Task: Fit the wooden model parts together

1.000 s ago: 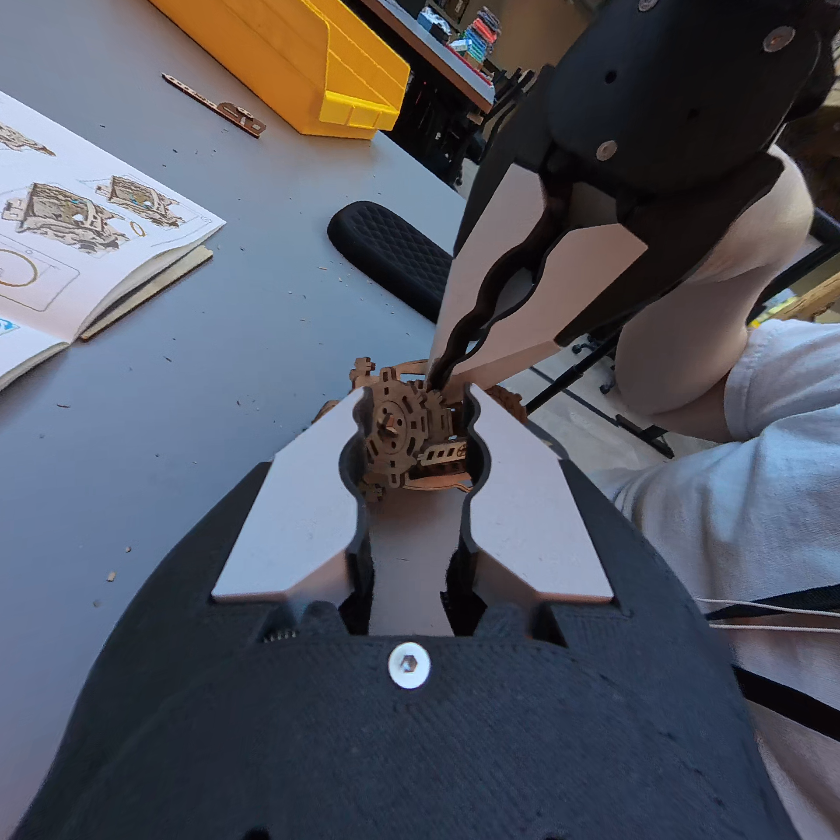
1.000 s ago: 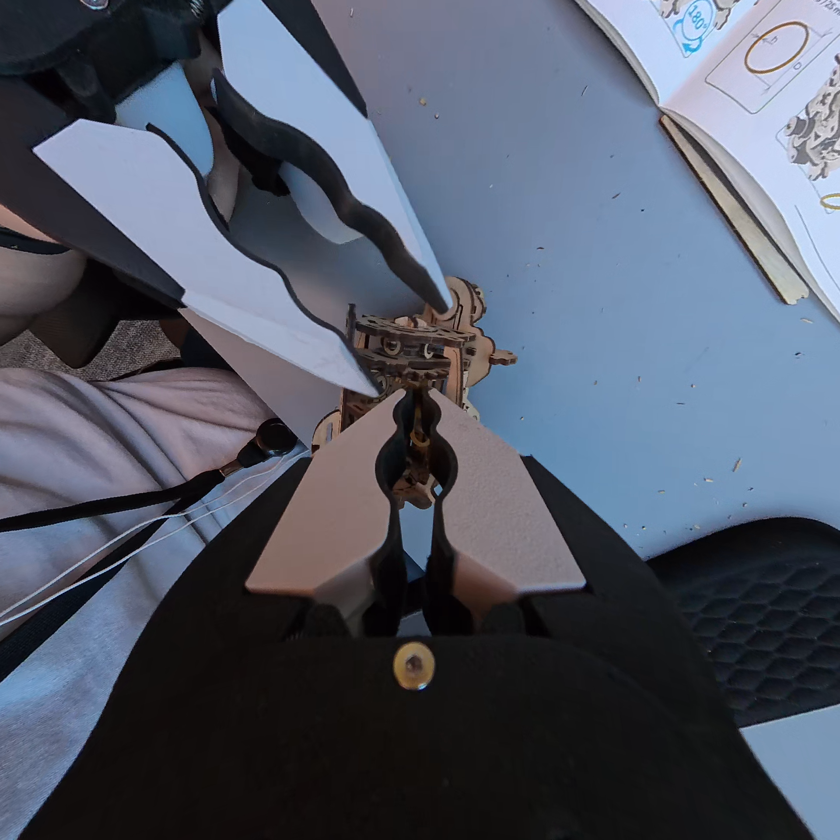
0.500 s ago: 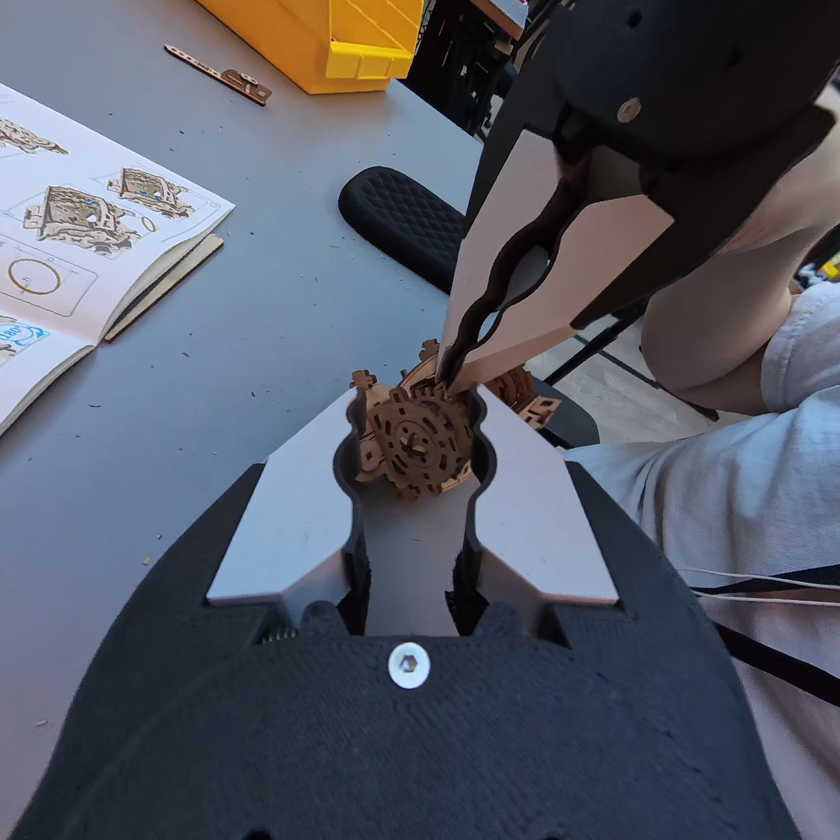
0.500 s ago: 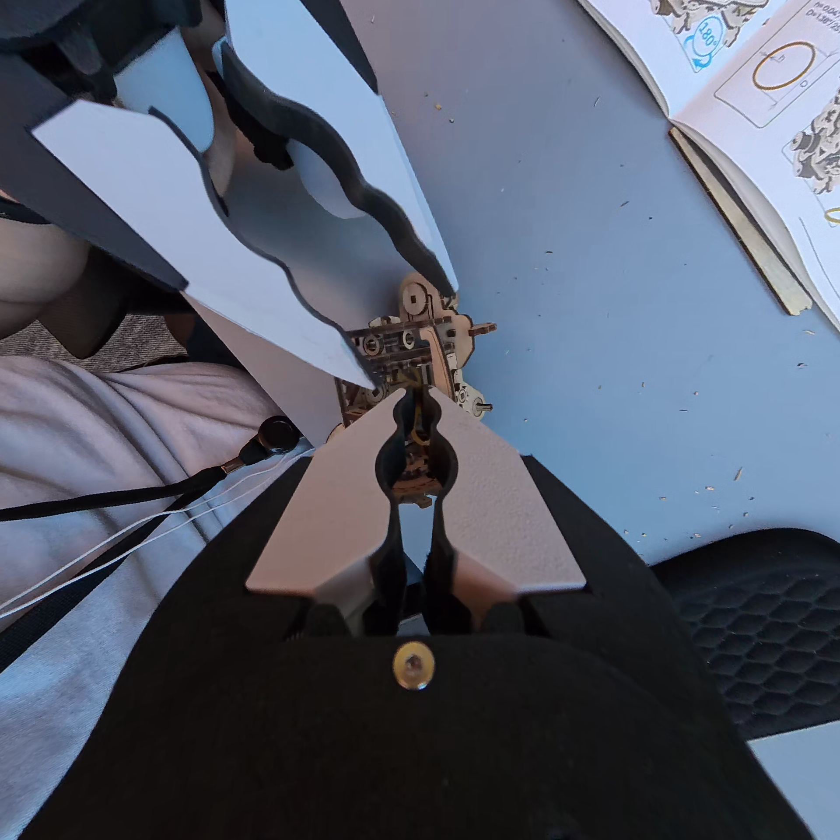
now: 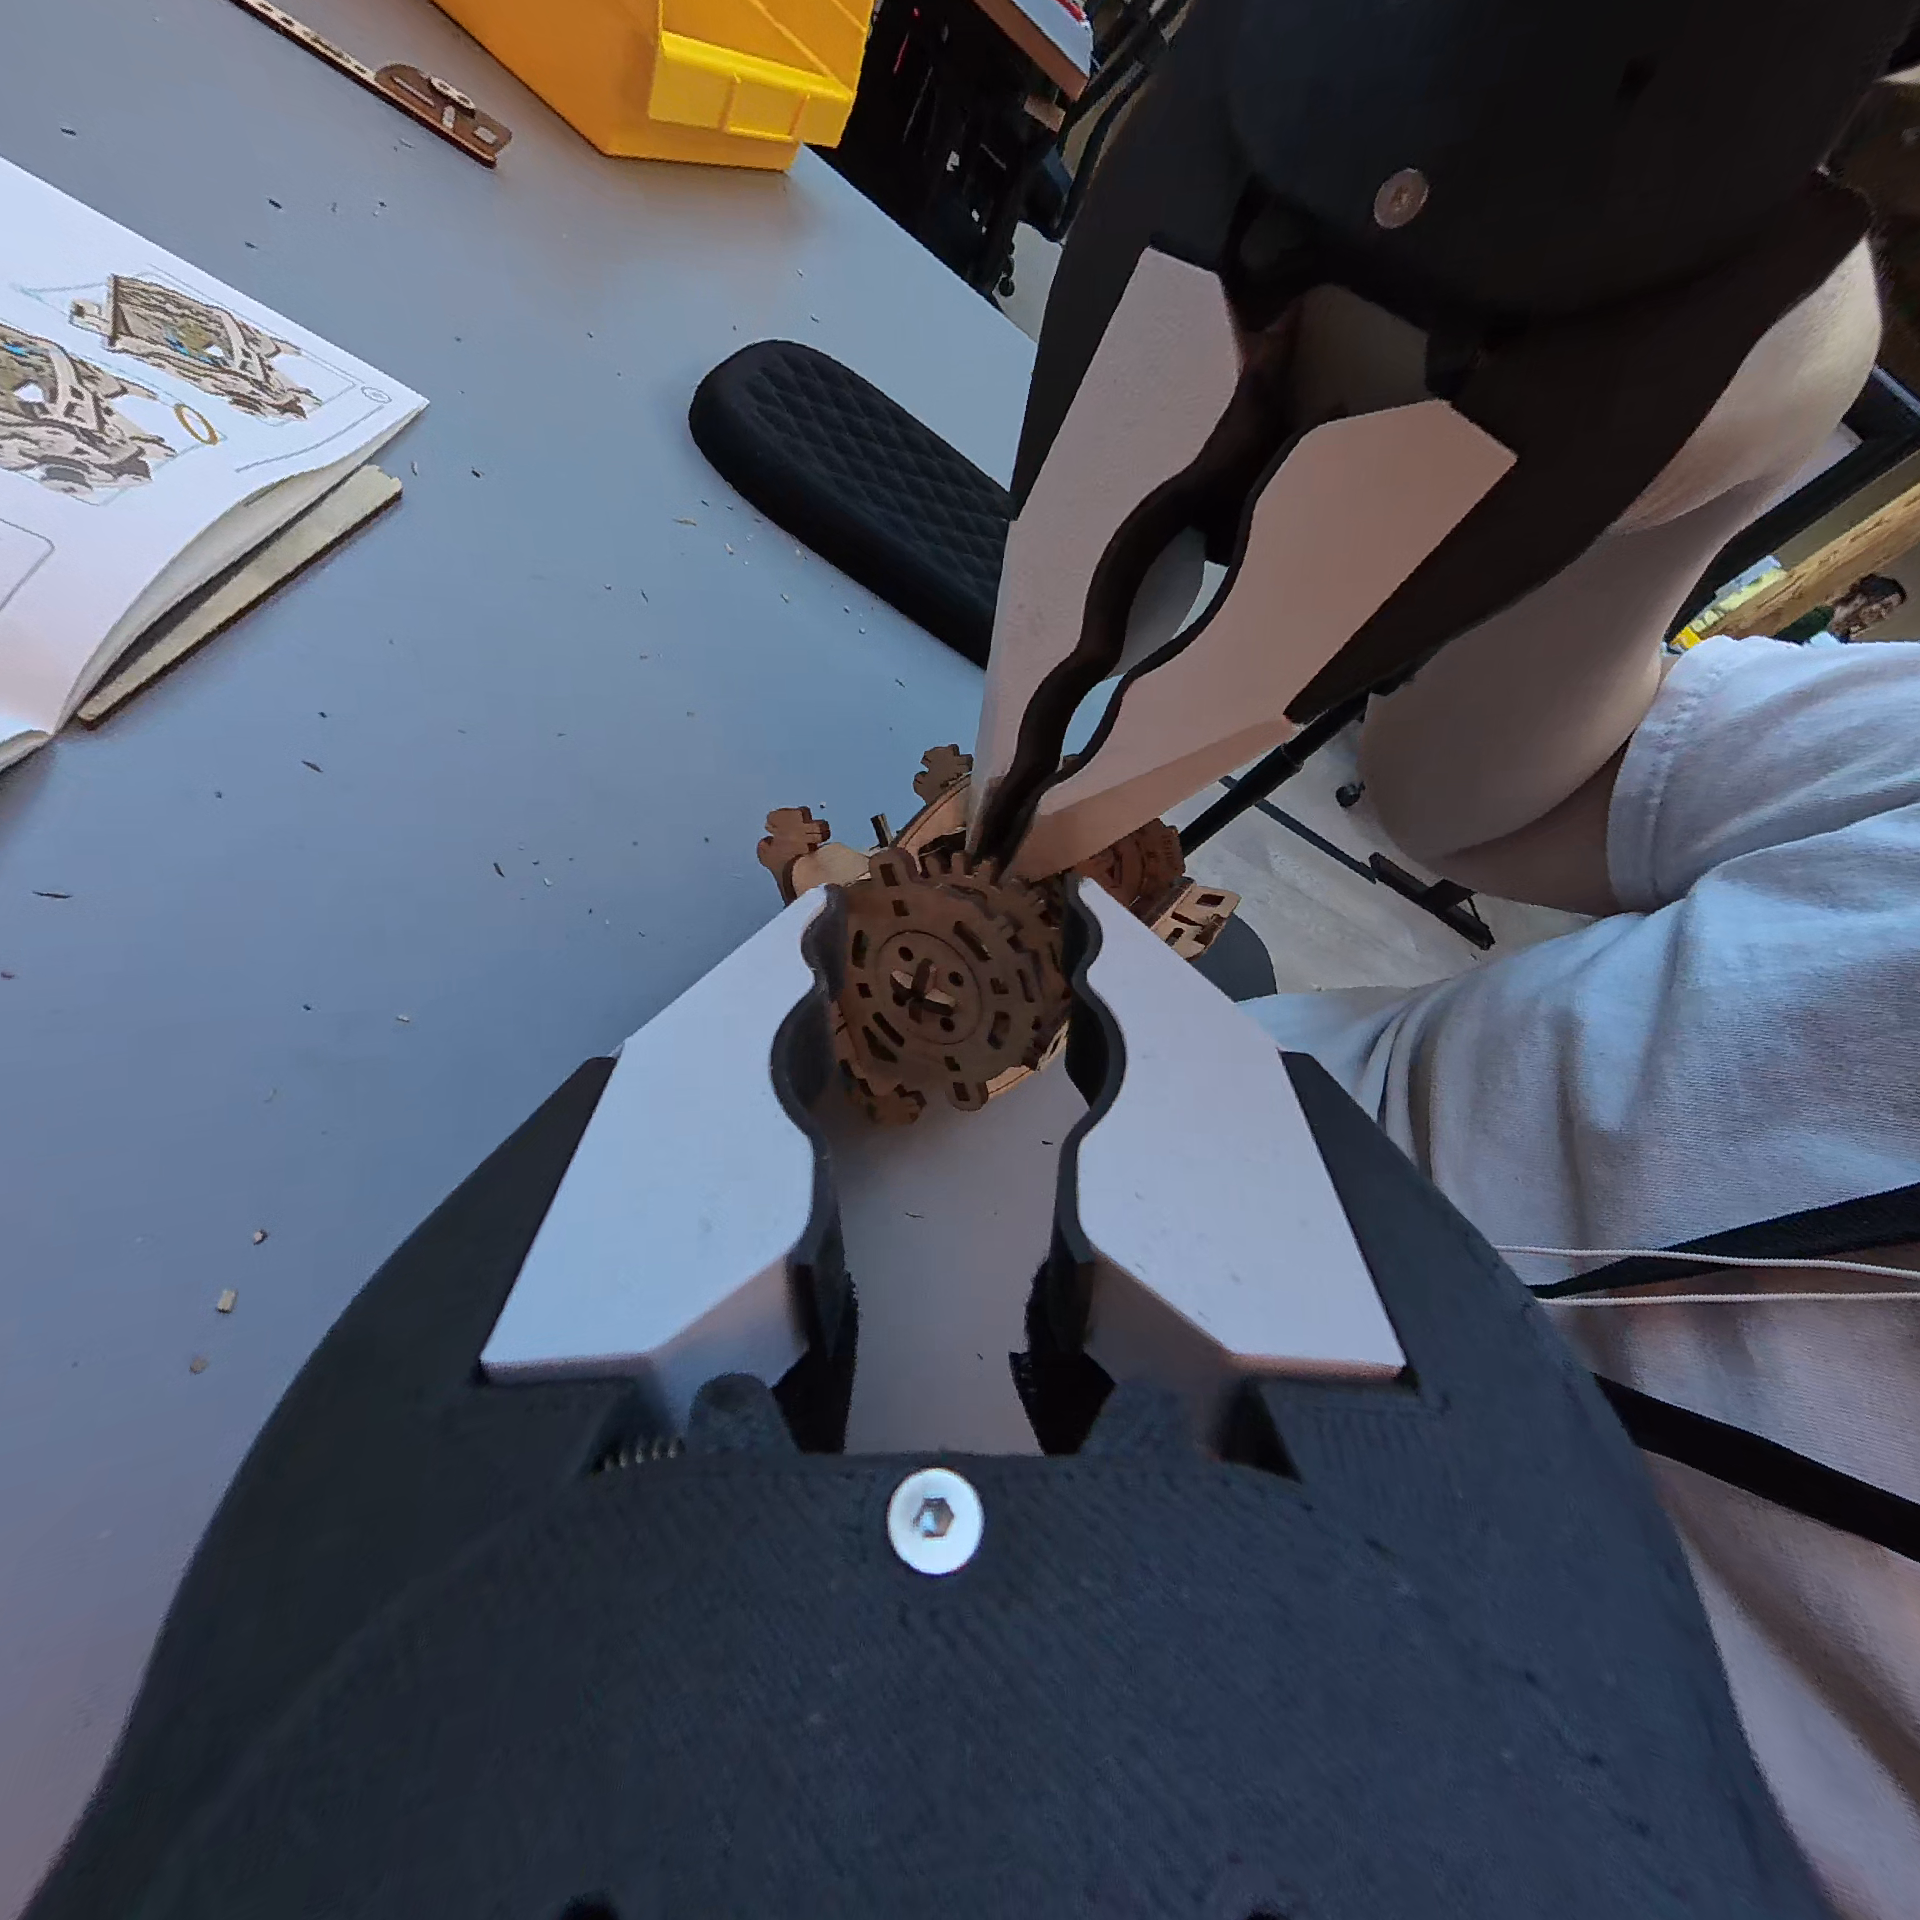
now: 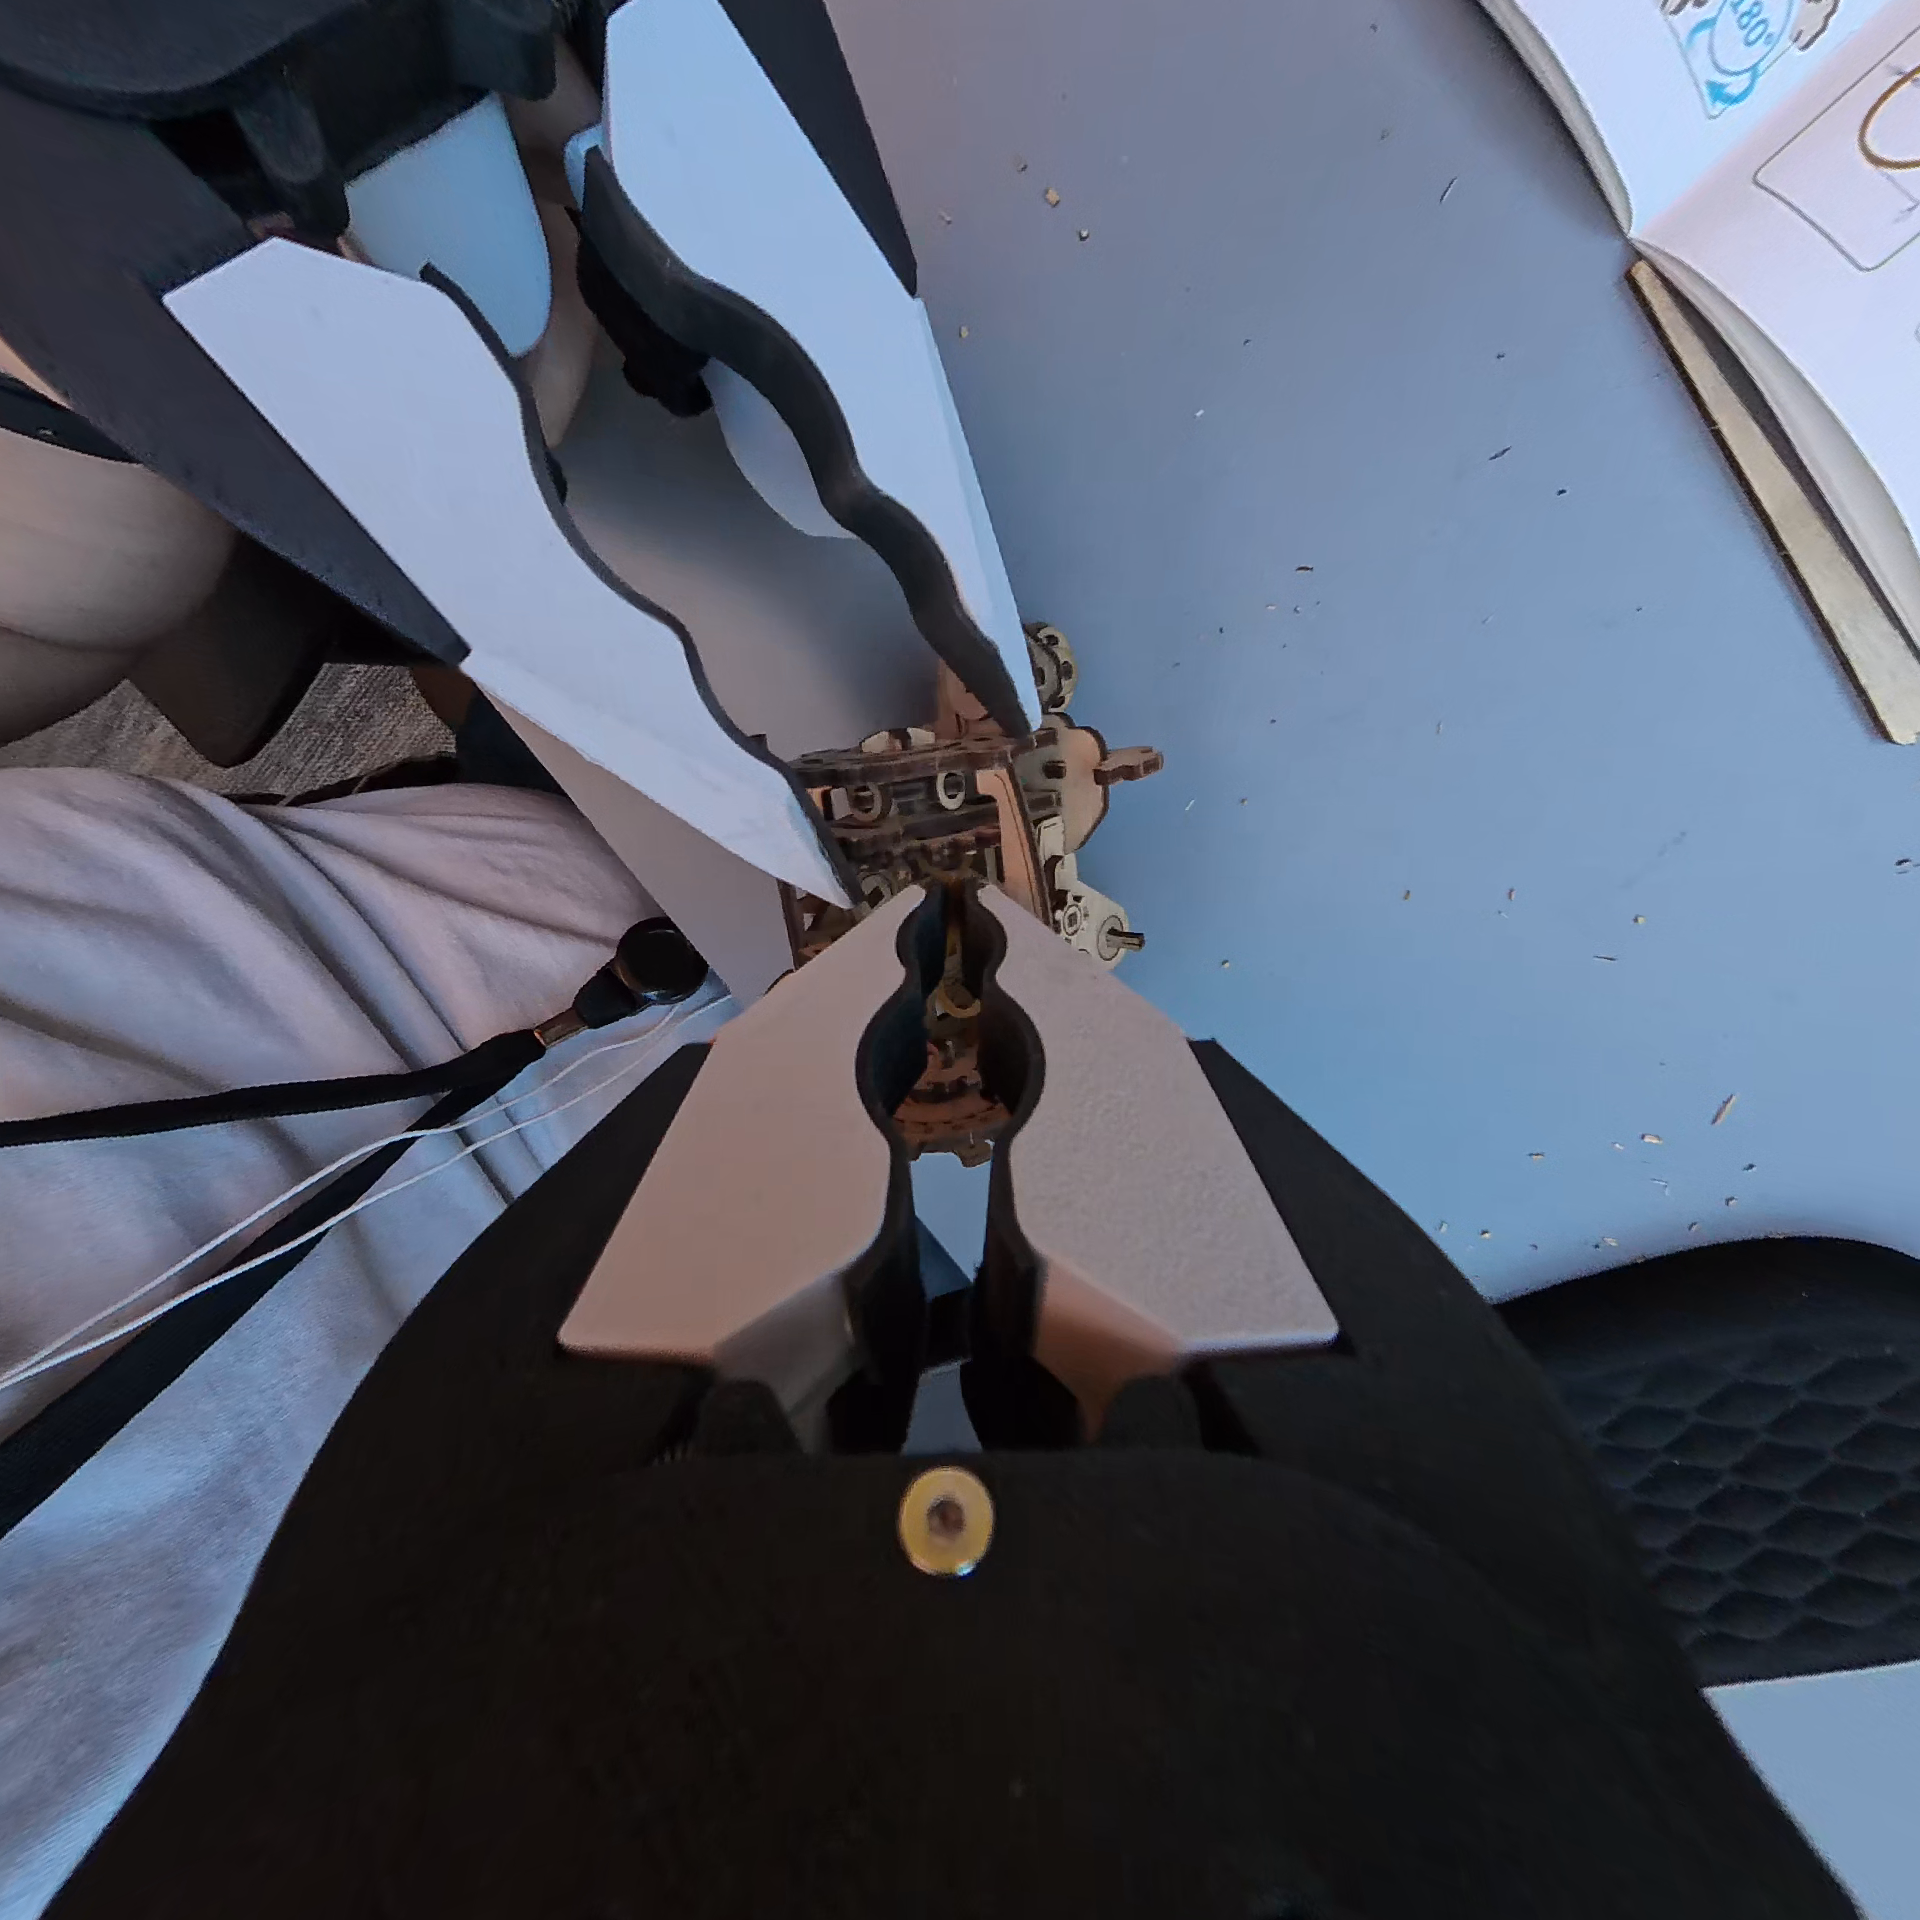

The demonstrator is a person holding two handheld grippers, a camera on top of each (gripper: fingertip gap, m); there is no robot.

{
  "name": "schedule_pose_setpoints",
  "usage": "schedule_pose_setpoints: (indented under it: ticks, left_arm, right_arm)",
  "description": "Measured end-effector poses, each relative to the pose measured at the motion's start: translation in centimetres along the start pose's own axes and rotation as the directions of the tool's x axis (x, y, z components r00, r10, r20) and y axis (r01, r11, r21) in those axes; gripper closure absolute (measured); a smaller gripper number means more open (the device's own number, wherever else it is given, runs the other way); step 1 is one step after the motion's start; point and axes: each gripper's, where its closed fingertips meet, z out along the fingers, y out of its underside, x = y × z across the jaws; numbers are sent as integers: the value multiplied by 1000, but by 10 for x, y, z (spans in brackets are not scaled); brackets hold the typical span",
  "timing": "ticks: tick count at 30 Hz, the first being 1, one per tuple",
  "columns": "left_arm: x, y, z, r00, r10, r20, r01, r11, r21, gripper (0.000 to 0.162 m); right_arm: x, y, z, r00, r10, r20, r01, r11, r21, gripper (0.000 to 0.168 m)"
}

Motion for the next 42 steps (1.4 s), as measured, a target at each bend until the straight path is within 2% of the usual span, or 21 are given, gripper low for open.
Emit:
schedule_pose_setpoints:
  ticks: [16,22,37,42]
  left_arm:
    - [0,0,-1,999,-21,-49,22,999,27,125]
    - [0,0,-1,998,-16,-53,17,999,32,126]
    - [2,0,-1,999,12,-47,-10,999,40,127]
    - [2,-1,-2,999,22,-38,-20,999,45,128]
  right_arm:
    - [-4,6,6,998,-11,64,13,999,-37,168]
    - [-5,6,4,992,49,115,-43,998,-52,168]
    - [-6,10,3,986,120,117,-100,981,-168,168]
    - [-5,6,3,989,99,109,-81,984,-160,168]
